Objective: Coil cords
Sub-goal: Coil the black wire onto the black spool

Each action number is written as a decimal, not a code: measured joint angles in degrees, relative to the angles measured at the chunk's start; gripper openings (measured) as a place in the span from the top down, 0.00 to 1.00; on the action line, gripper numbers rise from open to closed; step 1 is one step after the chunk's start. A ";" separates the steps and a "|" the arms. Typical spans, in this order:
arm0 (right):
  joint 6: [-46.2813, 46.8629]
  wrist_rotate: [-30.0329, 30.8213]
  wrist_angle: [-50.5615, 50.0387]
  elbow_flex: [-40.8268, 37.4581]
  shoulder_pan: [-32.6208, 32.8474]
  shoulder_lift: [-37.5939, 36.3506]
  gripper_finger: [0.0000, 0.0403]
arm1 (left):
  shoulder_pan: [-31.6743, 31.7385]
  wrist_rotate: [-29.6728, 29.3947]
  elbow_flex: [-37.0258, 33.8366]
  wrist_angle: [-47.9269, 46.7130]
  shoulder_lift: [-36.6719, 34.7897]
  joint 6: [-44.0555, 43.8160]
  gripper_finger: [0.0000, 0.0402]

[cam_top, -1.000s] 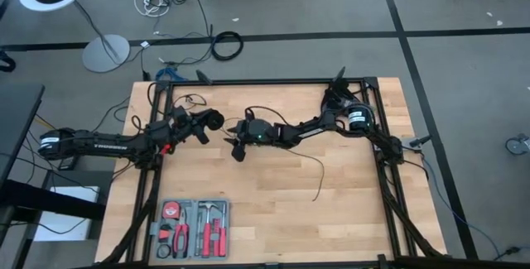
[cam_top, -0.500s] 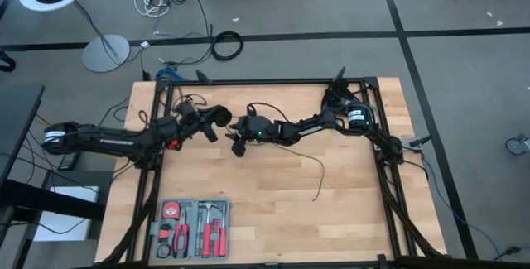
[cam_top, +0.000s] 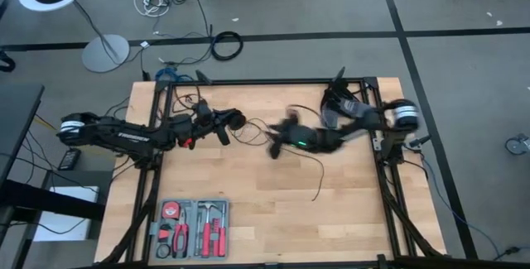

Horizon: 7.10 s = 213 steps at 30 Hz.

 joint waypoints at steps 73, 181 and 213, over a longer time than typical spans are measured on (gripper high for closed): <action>-8.74 2.50 4.28 2.33 6.05 8.14 0.85 | 1.25 -0.06 6.37 -1.94 6.86 5.85 1.00; 78.27 4.69 -130.08 32.17 46.75 -31.27 1.00 | 6.13 -5.24 6.56 -10.46 27.14 -0.56 1.00; -13.52 61.78 -92.46 76.31 38.94 -34.20 1.00 | 6.06 -3.55 6.52 -8.05 27.27 -0.83 1.00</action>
